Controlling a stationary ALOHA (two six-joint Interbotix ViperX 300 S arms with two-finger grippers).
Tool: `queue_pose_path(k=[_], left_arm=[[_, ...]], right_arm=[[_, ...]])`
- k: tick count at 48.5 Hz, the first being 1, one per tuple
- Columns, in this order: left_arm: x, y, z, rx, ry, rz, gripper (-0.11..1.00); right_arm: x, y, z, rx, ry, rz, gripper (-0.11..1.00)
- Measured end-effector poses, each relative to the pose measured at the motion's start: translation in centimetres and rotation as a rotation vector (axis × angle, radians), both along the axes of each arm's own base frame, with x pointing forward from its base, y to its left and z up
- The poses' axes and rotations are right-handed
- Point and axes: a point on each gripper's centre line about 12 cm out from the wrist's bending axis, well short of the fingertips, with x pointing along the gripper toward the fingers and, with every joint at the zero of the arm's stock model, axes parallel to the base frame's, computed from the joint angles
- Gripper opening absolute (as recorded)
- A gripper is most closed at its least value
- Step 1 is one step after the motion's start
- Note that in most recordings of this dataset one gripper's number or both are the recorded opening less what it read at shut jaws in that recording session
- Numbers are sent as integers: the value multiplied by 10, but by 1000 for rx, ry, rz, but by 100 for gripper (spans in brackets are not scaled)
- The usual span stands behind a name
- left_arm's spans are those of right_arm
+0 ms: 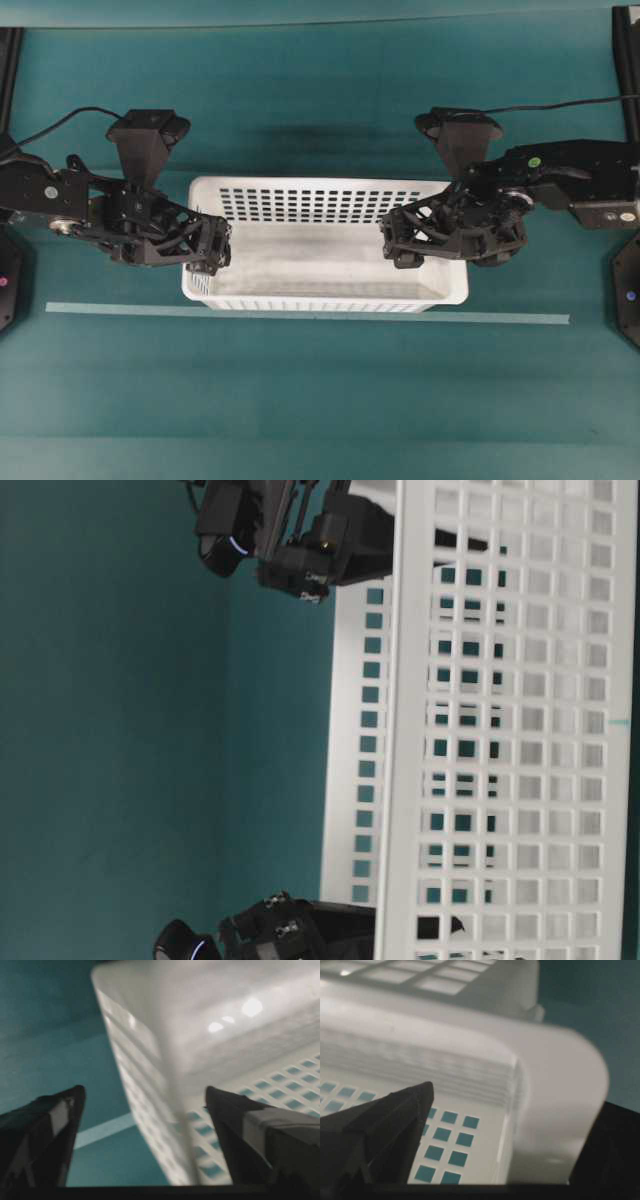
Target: Lift the white basket with both hands.
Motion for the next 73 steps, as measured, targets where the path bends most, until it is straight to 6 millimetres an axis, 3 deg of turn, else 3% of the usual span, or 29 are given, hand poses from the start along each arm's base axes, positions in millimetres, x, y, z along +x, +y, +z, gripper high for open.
queue_pose_path(k=[17,32,53,73], left_arm=[[-8,-1,7,1,2,-1,96],[-18,-2,26,7,-18,-6,96],[-49,-5,88,74,-163,-82,96],[-81,-11,147,204,-391,-204,96]], right_arm=[[1,-2,8,8,9,-3,94],[-1,-3,32,32,60,20,94],[-28,-9,101,4,-85,3,94],[-39,-6,176,-223,-495,166,94]])
